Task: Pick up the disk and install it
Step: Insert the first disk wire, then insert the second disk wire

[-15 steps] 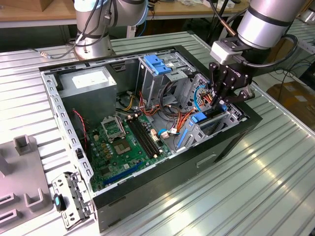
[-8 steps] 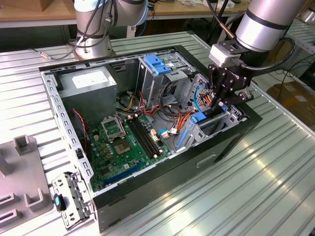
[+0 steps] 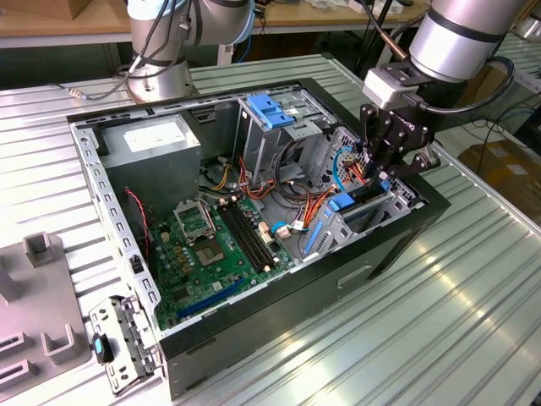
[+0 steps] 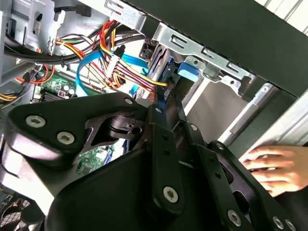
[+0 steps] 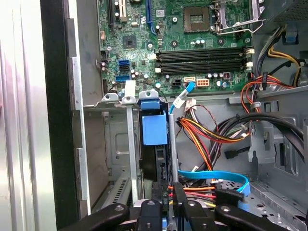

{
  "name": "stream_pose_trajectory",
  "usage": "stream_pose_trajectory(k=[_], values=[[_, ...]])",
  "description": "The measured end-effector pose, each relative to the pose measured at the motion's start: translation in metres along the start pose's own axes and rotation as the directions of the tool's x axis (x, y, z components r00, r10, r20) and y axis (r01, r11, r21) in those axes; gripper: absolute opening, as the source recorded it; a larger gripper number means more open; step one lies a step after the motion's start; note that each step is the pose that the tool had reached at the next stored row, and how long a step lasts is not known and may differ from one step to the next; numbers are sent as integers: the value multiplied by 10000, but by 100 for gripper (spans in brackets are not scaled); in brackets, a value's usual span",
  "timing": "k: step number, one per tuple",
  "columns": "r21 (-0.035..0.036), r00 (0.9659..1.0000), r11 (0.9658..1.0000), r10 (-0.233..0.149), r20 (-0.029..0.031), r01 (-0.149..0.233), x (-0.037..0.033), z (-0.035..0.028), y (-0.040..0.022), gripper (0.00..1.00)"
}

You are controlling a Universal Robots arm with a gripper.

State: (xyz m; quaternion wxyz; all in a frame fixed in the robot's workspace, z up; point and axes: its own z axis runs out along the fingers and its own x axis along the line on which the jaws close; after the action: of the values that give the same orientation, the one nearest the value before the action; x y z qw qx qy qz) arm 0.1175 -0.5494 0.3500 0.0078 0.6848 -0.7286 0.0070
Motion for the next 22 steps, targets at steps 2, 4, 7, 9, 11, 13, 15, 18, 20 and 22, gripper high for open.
stream_pose_trajectory(k=[2,4,7,9,11,13,15,18,20,22], values=[[4,10000,10000,0,-1,0,0,-1,0,24],[6,10000,10000,0,-3,0,0,-2,0,11],[11,10000,10000,1,-4,-1,0,-2,0,11],[14,10000,10000,0,-2,0,0,-2,0,11],[17,10000,10000,0,-2,0,0,-2,0,11],[19,10000,10000,1,-2,-1,0,-2,0,11],[24,10000,10000,1,-2,-1,0,-2,0,11],[27,10000,10000,1,-2,-1,0,-2,2,11],[27,10000,10000,3,-2,-3,0,-3,19,11],[27,10000,10000,1,-2,-1,6,-2,102,11]])
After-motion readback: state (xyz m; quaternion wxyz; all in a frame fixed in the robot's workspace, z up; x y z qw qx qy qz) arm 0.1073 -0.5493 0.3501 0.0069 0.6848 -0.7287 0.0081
